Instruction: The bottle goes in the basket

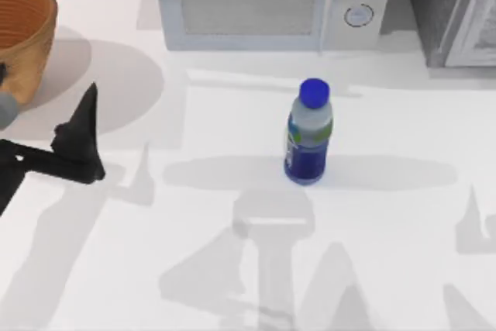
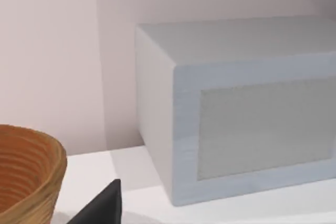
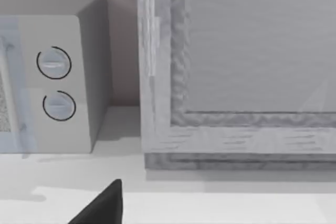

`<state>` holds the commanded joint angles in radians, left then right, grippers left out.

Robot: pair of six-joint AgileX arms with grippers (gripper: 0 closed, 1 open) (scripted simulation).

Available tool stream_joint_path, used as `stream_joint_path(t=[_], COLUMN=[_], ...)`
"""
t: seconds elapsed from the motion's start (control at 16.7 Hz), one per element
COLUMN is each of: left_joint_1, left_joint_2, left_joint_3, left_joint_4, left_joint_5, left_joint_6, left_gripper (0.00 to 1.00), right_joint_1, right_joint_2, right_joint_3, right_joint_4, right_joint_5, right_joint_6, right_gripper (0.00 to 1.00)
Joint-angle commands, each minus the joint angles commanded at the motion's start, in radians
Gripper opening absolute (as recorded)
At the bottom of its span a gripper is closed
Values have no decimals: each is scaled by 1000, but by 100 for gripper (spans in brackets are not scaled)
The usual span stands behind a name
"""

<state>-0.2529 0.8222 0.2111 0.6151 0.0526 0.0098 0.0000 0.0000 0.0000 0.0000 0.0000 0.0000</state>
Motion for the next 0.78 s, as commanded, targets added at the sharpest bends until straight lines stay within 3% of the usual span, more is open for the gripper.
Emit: stream_joint_path(t=[0.78], left_joint_1=[-343], left_joint_2=[1181], left_joint_3=[293], left_joint_4=[869], left_joint_5=[57], left_joint_6=[-11], left_gripper=[100], right_joint_1=[0], right_joint_2=[0], right_joint_3=[0], right_joint_4=[0], right_joint_5=[0], right_joint_6=[0], right_gripper=[100])
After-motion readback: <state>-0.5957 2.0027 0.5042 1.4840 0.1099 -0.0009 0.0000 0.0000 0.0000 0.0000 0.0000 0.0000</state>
